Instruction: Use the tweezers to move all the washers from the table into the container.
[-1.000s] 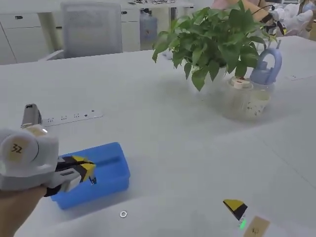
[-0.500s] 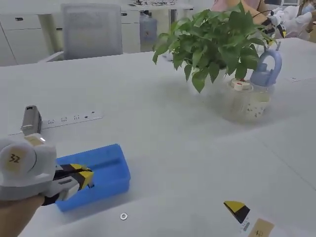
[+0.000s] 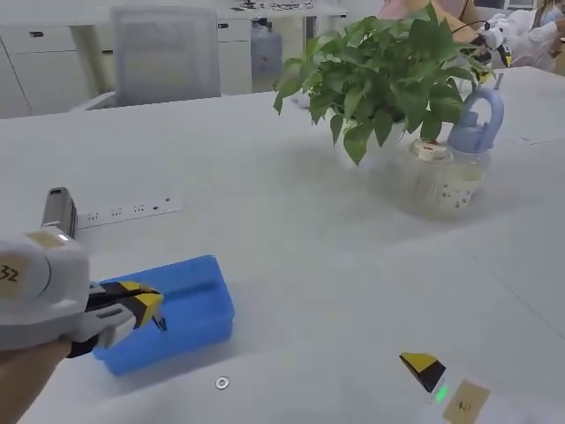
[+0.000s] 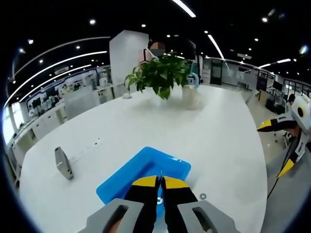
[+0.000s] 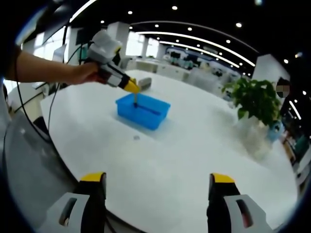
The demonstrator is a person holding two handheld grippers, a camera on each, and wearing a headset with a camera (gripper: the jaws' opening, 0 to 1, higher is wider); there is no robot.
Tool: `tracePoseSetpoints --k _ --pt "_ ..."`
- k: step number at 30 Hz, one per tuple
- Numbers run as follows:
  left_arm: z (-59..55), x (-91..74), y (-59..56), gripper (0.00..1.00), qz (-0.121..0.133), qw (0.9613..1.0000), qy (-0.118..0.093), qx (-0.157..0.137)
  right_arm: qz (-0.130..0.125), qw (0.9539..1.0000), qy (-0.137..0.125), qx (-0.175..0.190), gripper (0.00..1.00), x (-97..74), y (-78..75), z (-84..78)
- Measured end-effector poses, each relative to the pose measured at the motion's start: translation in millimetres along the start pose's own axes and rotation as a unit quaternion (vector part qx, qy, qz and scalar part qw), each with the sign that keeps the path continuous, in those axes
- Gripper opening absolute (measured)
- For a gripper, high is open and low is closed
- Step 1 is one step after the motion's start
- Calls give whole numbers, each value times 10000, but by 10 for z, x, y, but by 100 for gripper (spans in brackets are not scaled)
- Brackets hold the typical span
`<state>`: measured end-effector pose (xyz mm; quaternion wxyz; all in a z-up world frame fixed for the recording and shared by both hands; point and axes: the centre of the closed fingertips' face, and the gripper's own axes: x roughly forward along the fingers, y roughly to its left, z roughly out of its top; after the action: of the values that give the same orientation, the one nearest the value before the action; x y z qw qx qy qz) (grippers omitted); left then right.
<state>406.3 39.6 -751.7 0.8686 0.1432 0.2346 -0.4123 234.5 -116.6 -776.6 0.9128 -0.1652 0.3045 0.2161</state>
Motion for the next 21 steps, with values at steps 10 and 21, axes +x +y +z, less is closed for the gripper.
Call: tracePoseSetpoints --k 10,21 --pt "96 -149 -8 0 170 9997 -164 24 91 9996 -174 181 91 -19 14 59" --pt "327 -368 -220 0 116 9984 -561 -21 151 9995 -199 217 90 -17 39 67"
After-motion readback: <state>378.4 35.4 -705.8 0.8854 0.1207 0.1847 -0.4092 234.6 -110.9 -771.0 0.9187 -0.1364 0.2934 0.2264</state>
